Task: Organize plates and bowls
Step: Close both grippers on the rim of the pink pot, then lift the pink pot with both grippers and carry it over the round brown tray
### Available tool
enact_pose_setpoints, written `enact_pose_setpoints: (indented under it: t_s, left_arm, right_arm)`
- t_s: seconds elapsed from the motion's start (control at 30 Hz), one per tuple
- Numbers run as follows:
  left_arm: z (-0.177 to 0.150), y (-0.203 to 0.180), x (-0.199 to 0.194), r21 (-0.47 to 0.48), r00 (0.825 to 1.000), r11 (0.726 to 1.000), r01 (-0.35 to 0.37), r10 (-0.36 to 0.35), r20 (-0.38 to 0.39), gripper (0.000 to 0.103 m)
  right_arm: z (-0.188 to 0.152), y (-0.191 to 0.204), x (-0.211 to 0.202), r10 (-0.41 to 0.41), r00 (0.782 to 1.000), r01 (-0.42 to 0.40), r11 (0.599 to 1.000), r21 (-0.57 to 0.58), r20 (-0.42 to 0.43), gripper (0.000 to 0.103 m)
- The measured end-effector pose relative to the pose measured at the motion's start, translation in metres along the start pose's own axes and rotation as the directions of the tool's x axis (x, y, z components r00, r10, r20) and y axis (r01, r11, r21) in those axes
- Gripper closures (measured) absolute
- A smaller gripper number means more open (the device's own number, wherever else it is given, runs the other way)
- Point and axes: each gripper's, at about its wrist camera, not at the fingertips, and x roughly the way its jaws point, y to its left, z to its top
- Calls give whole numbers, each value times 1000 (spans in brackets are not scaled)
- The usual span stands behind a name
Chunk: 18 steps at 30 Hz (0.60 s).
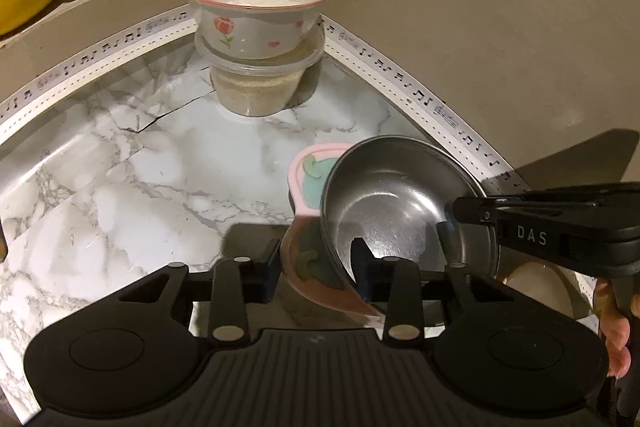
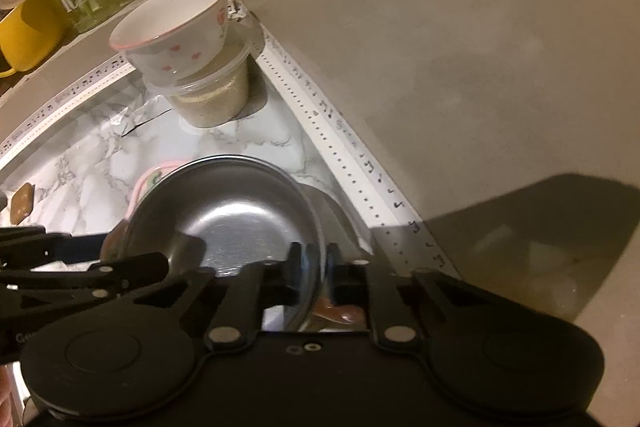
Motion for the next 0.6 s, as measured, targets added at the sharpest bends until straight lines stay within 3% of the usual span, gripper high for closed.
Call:
enact_pose_setpoints:
  t_s: [0.1, 0.6]
  left_arm:
    - [1, 3, -3, -25, 1000, 1000, -1, 1, -1, 69]
    - [-12, -1, -66, 21, 998, 1000, -14, 12, 66, 69]
  right_arm:
    - [0, 1, -1, -2, 1000, 2, 1000, 2, 3, 98]
    - [-8, 16, -39, -2, 997, 3, 1000, -23, 76, 98]
